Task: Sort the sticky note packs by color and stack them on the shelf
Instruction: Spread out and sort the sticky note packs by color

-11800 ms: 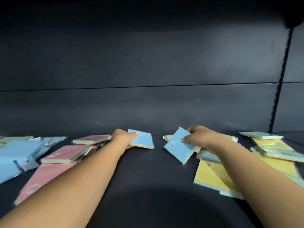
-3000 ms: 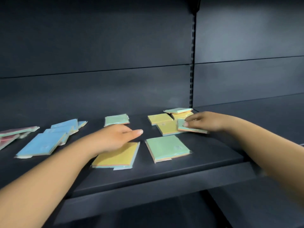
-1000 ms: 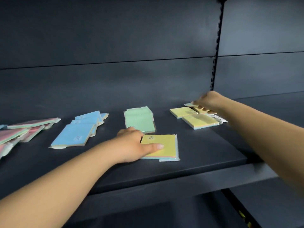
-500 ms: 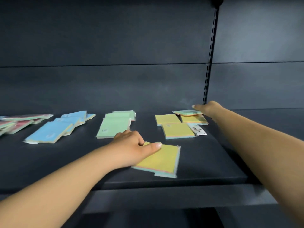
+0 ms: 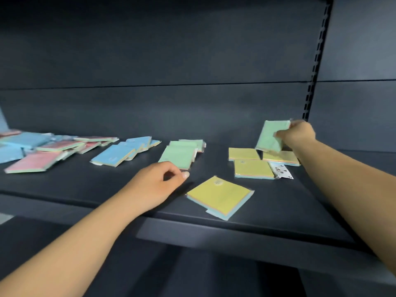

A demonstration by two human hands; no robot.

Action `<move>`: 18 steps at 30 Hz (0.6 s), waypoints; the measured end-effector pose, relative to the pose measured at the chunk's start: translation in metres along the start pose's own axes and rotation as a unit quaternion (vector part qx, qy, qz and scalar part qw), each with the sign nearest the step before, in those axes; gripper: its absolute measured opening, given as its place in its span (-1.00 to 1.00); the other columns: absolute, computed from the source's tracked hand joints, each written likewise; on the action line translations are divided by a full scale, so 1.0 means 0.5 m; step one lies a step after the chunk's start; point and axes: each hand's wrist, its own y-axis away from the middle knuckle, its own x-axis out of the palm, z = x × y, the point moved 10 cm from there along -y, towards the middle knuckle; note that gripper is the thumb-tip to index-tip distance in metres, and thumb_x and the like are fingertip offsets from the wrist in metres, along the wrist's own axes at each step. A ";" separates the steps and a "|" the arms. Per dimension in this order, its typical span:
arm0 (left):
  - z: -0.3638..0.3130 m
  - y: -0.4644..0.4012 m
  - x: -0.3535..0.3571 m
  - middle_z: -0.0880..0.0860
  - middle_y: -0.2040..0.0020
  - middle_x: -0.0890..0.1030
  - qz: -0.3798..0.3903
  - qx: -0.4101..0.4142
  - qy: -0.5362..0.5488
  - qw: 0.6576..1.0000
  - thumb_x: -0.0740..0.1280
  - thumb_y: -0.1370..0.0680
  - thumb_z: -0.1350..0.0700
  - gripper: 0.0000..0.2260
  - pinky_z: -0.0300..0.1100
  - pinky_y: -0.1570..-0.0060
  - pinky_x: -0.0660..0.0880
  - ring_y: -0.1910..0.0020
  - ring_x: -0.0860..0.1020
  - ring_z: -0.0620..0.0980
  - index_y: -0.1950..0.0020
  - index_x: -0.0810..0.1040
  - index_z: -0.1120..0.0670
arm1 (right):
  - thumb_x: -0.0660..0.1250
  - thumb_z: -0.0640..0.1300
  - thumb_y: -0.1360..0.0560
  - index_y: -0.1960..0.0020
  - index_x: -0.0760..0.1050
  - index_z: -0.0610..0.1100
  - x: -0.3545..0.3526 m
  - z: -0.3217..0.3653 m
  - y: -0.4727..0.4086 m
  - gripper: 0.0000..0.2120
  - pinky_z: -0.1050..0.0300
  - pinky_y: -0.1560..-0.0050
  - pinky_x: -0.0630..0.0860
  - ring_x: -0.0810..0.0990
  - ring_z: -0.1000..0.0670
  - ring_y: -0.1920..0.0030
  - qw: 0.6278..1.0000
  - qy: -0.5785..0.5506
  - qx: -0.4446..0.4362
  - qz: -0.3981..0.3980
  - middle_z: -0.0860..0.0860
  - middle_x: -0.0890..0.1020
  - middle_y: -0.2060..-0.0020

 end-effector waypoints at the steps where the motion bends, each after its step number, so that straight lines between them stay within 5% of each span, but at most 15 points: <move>1: 0.004 0.008 -0.012 -0.20 0.11 0.53 -0.016 0.011 -0.009 1.000 0.26 -0.52 -0.10 -0.83 -0.50 0.24 0.26 0.14 0.44 -0.28 0.09 0.54 -0.04 | 0.36 -0.30 -0.45 -0.13 0.51 -0.31 0.011 0.025 0.022 -0.74 -0.03 -0.11 0.54 0.61 -0.19 0.00 0.998 -0.057 -0.015 0.027 -0.22 0.61 -0.07; 5: 0.030 0.043 -0.064 -0.11 0.08 0.55 -0.075 0.046 -0.057 0.994 0.25 -0.53 -0.06 -0.83 -0.40 0.23 0.31 0.14 0.45 -0.20 0.07 0.55 0.00 | 0.35 -0.32 -0.47 0.08 0.43 -0.16 0.109 0.130 0.165 -0.87 0.21 0.39 0.56 0.57 0.01 0.35 0.961 -0.199 -0.023 0.193 -0.16 0.59 0.08; 9: 0.078 0.073 -0.094 -0.08 0.09 0.55 -0.103 0.055 -0.089 0.989 0.22 -0.54 -0.07 -0.79 -0.19 0.12 0.33 0.04 0.44 -0.07 0.04 0.55 0.02 | 0.34 -0.36 -0.47 0.18 0.36 -0.15 0.250 0.195 0.320 -0.80 0.17 0.31 0.56 0.59 0.01 0.38 0.927 -0.183 -0.006 0.327 -0.13 0.59 0.17; 12: 0.092 0.100 -0.099 -0.11 0.08 0.54 -0.125 0.077 -0.109 0.983 0.16 -0.55 -0.12 -0.72 -0.21 0.17 0.29 0.10 0.43 -0.08 0.02 0.55 0.02 | 0.36 -0.22 -0.48 0.23 0.37 -0.18 0.309 0.197 0.350 -0.81 0.16 0.25 0.44 0.51 -0.08 0.16 0.956 0.025 -0.062 0.286 -0.14 0.55 0.09; 14: 0.089 0.115 -0.101 -0.11 0.12 0.58 -0.146 0.109 -0.137 0.974 0.02 -0.51 -0.22 -0.56 -0.21 0.22 0.28 0.17 0.49 -0.04 0.08 0.56 0.03 | 0.34 -0.09 -0.48 0.08 0.45 -0.20 0.307 0.196 0.353 -0.82 0.17 0.22 0.36 0.46 -0.08 0.09 0.954 0.168 -0.107 0.226 -0.08 0.49 0.10; 18: 0.093 0.116 -0.099 -0.08 0.12 0.62 -0.142 0.103 -0.144 0.974 -0.09 -0.43 -0.27 -0.44 -0.20 0.22 0.32 0.15 0.56 0.02 0.10 0.58 0.03 | 0.32 0.00 -0.47 0.18 0.38 -0.18 0.255 0.185 0.359 -0.75 0.15 0.23 0.35 0.48 -0.15 0.05 0.955 0.212 -0.103 0.181 -0.09 0.49 0.20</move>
